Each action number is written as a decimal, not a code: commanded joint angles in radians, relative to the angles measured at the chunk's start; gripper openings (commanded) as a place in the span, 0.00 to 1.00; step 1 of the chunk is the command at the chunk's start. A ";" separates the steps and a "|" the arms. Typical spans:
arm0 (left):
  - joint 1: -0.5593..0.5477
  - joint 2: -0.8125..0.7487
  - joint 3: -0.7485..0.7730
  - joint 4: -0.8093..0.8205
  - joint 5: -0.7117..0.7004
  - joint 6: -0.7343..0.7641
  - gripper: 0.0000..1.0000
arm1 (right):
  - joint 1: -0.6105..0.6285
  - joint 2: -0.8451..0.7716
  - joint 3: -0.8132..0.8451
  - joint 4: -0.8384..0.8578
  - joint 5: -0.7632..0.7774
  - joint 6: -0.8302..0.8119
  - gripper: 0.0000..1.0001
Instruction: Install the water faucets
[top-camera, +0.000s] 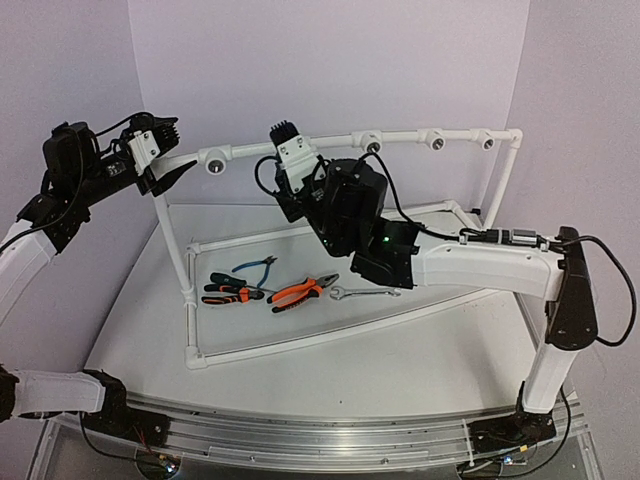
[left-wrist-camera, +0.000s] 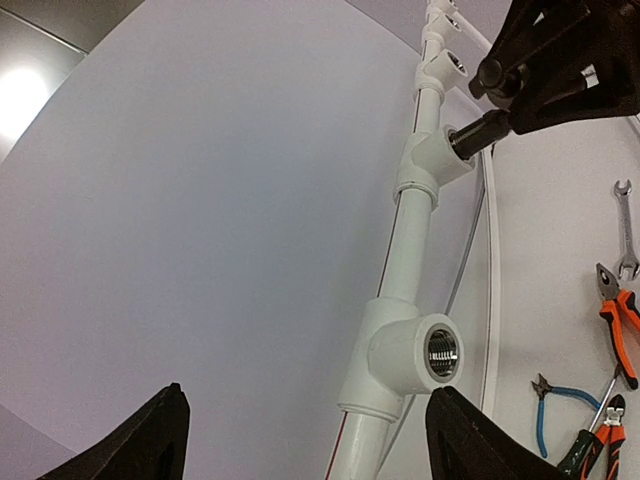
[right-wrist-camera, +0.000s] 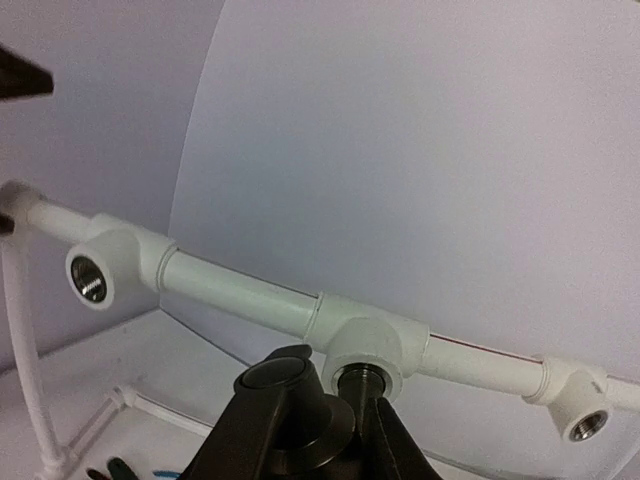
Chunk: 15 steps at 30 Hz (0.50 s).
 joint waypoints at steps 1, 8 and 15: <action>0.006 -0.025 -0.007 0.036 0.018 -0.024 0.83 | 0.001 -0.002 -0.072 0.097 0.200 0.678 0.00; 0.005 -0.031 -0.022 0.047 0.018 -0.023 0.83 | 0.002 -0.040 -0.166 0.106 0.223 1.167 0.00; 0.006 -0.031 -0.033 0.061 0.027 -0.031 0.83 | 0.004 -0.074 -0.231 0.106 0.205 1.545 0.00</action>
